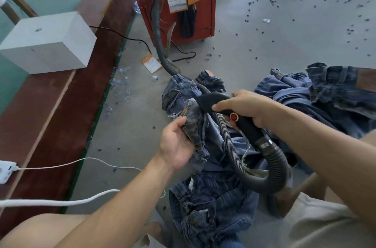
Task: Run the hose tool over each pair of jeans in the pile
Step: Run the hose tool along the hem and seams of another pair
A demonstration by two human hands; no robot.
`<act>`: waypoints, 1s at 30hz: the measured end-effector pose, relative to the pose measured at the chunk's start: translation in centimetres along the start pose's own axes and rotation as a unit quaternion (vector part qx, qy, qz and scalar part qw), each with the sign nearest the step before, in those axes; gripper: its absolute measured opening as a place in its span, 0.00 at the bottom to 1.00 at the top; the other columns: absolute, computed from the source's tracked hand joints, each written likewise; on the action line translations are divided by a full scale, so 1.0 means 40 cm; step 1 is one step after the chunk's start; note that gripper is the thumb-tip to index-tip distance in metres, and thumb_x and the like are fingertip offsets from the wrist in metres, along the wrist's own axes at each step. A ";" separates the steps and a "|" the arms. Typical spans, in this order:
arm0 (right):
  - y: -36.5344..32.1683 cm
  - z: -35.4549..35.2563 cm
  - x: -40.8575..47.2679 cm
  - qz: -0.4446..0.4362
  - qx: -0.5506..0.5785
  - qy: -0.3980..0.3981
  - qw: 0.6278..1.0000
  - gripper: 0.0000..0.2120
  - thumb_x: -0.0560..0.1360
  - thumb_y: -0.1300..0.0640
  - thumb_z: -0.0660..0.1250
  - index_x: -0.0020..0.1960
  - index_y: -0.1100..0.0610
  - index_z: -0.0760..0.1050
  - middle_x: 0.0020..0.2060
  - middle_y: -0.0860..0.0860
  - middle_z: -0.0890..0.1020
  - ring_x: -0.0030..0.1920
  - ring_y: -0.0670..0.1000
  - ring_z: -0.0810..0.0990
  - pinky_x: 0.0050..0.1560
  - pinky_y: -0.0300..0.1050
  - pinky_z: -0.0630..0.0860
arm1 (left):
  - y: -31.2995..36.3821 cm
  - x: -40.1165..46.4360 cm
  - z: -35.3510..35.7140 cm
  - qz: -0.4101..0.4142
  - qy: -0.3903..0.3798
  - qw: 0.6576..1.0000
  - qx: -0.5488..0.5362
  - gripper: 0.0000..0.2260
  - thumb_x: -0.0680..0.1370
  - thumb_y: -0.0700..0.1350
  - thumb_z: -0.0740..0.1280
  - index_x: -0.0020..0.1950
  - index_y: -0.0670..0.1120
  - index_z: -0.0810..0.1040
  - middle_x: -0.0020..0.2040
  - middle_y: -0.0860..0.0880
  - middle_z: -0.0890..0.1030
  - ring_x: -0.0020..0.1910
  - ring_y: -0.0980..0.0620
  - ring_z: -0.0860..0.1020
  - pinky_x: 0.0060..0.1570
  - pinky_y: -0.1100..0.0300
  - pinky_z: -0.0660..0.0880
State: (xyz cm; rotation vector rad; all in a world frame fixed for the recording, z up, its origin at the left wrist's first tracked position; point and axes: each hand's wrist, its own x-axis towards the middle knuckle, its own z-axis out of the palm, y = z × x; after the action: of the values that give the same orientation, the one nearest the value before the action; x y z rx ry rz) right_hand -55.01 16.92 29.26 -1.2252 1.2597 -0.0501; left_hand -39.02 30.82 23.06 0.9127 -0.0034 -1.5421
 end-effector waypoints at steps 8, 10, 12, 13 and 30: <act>0.011 0.032 -0.003 -0.022 -0.086 0.002 0.996 0.20 0.71 0.52 0.79 0.56 0.62 0.77 0.37 0.58 0.81 0.30 0.54 0.79 0.36 0.51 0.82 | 0.010 0.016 -0.020 -0.011 -0.025 1.000 0.000 0.23 0.83 0.45 0.56 0.74 0.36 0.72 0.69 0.35 0.77 0.69 0.38 0.76 0.71 0.45 0.72; 0.003 0.023 0.004 -0.031 -0.040 0.029 0.998 0.19 0.73 0.54 0.78 0.56 0.63 0.77 0.37 0.58 0.80 0.30 0.53 0.78 0.38 0.52 0.82 | 0.005 0.011 -0.021 -0.019 -0.044 0.999 0.011 0.23 0.82 0.45 0.56 0.74 0.36 0.73 0.69 0.35 0.77 0.66 0.39 0.78 0.66 0.45 0.76; -0.002 0.010 0.006 -0.028 -0.036 0.035 0.998 0.19 0.73 0.53 0.78 0.56 0.63 0.77 0.38 0.58 0.81 0.32 0.54 0.78 0.39 0.53 0.82 | 0.007 0.015 -0.024 -0.018 -0.045 0.999 0.010 0.23 0.83 0.46 0.56 0.74 0.36 0.74 0.69 0.36 0.77 0.66 0.39 0.78 0.68 0.46 0.75; -0.002 0.004 0.003 -0.027 -0.055 0.028 0.998 0.19 0.72 0.53 0.79 0.56 0.62 0.77 0.39 0.58 0.81 0.33 0.55 0.79 0.39 0.54 0.82 | 0.011 0.021 -0.028 -0.013 -0.040 0.999 0.006 0.22 0.83 0.46 0.56 0.74 0.37 0.73 0.70 0.36 0.77 0.67 0.39 0.78 0.70 0.45 0.74; 0.001 0.009 -0.004 -0.020 -0.125 -0.043 0.991 0.21 0.70 0.50 0.79 0.55 0.61 0.78 0.33 0.55 0.81 0.29 0.53 0.78 0.34 0.48 0.80 | 0.031 0.042 -0.045 0.020 0.004 0.998 0.053 0.22 0.84 0.46 0.54 0.74 0.36 0.72 0.70 0.34 0.77 0.67 0.37 0.77 0.72 0.44 0.71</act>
State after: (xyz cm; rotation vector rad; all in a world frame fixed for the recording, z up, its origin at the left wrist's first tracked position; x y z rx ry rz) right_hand -54.85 17.27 29.26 -1.4532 1.1913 0.1330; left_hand -36.85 30.02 21.54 0.9978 -0.0983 -1.5112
